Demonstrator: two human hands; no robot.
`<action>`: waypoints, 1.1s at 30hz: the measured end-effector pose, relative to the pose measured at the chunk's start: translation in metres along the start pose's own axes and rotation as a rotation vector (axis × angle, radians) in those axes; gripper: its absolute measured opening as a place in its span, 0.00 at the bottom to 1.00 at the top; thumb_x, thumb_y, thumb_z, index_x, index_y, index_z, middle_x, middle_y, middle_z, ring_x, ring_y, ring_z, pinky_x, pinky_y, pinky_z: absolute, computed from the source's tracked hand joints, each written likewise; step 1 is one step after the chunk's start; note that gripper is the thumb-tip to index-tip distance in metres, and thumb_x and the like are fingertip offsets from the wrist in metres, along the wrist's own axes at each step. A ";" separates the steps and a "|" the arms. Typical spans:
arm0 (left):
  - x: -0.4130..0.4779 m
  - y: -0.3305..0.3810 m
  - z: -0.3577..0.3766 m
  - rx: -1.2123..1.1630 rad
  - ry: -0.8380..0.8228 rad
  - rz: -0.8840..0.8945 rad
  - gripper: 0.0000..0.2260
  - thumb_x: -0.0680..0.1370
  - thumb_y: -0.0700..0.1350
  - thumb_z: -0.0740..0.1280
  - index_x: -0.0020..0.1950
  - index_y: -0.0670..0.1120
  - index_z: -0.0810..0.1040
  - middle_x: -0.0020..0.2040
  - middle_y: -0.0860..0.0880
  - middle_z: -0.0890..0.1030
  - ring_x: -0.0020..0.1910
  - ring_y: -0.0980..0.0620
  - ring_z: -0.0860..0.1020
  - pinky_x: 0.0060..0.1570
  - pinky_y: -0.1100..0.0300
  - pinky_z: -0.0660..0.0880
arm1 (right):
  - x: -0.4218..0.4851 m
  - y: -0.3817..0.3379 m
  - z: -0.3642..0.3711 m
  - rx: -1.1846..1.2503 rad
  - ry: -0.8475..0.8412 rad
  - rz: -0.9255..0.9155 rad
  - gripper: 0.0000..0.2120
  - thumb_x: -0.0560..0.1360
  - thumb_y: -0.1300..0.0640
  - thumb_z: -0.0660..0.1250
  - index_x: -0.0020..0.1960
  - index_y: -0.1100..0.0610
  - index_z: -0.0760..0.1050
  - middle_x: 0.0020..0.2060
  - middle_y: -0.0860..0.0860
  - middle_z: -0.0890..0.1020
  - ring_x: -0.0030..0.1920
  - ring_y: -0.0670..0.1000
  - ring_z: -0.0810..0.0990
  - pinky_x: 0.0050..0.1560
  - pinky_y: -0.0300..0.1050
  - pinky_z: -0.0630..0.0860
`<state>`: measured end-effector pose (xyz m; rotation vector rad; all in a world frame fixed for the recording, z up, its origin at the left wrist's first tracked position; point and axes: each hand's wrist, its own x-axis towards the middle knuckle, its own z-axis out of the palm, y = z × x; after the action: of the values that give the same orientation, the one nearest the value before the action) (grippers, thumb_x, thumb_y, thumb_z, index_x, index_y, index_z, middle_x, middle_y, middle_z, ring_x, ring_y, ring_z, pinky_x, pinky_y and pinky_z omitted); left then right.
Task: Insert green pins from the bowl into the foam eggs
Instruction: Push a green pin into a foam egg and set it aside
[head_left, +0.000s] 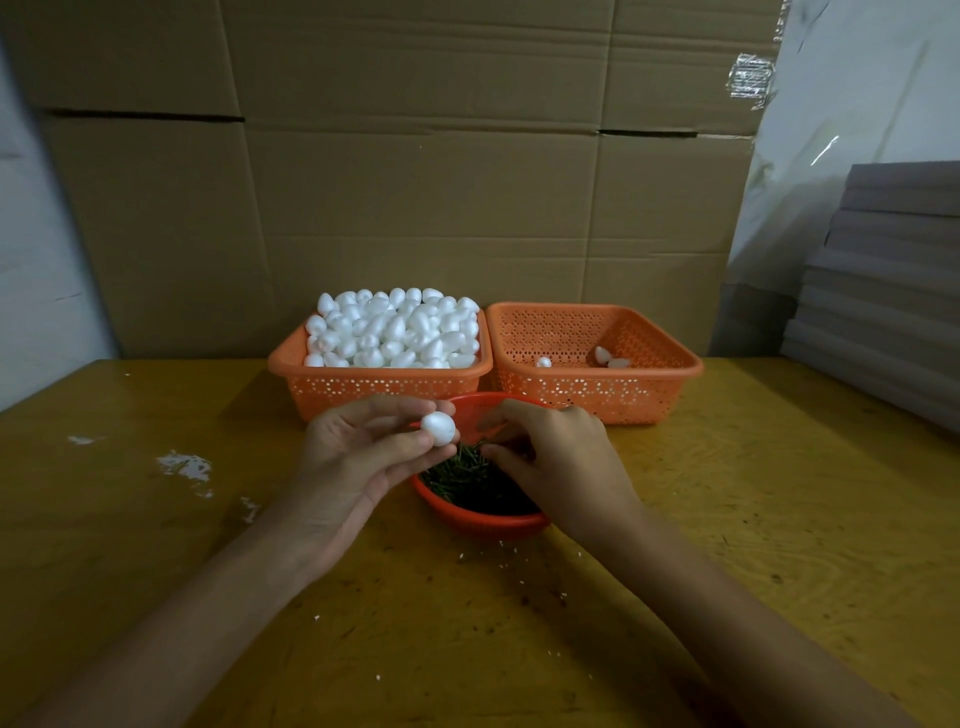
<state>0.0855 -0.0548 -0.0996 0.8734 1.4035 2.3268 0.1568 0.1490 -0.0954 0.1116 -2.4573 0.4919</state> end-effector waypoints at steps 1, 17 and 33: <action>0.000 0.000 0.000 0.015 0.001 0.002 0.09 0.71 0.34 0.77 0.50 0.43 0.88 0.58 0.34 0.85 0.54 0.40 0.86 0.53 0.53 0.84 | 0.000 0.000 0.000 0.000 0.001 0.000 0.12 0.76 0.55 0.76 0.59 0.49 0.83 0.49 0.45 0.88 0.51 0.45 0.86 0.52 0.49 0.83; -0.002 0.004 0.003 0.175 -0.010 0.032 0.19 0.65 0.43 0.81 0.55 0.49 0.86 0.57 0.40 0.87 0.57 0.45 0.85 0.55 0.57 0.82 | 0.000 0.002 0.001 0.021 0.011 0.005 0.11 0.76 0.53 0.77 0.57 0.48 0.82 0.48 0.44 0.88 0.49 0.44 0.86 0.50 0.50 0.83; -0.002 0.003 0.003 0.248 0.029 0.043 0.18 0.65 0.46 0.82 0.54 0.47 0.89 0.54 0.41 0.88 0.56 0.45 0.87 0.51 0.59 0.82 | -0.001 0.003 0.001 0.018 0.027 -0.007 0.07 0.74 0.51 0.78 0.46 0.48 0.81 0.39 0.42 0.85 0.40 0.42 0.83 0.41 0.43 0.79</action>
<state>0.0892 -0.0546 -0.0966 0.9477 1.7284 2.2362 0.1563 0.1511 -0.0979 0.1201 -2.4254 0.5092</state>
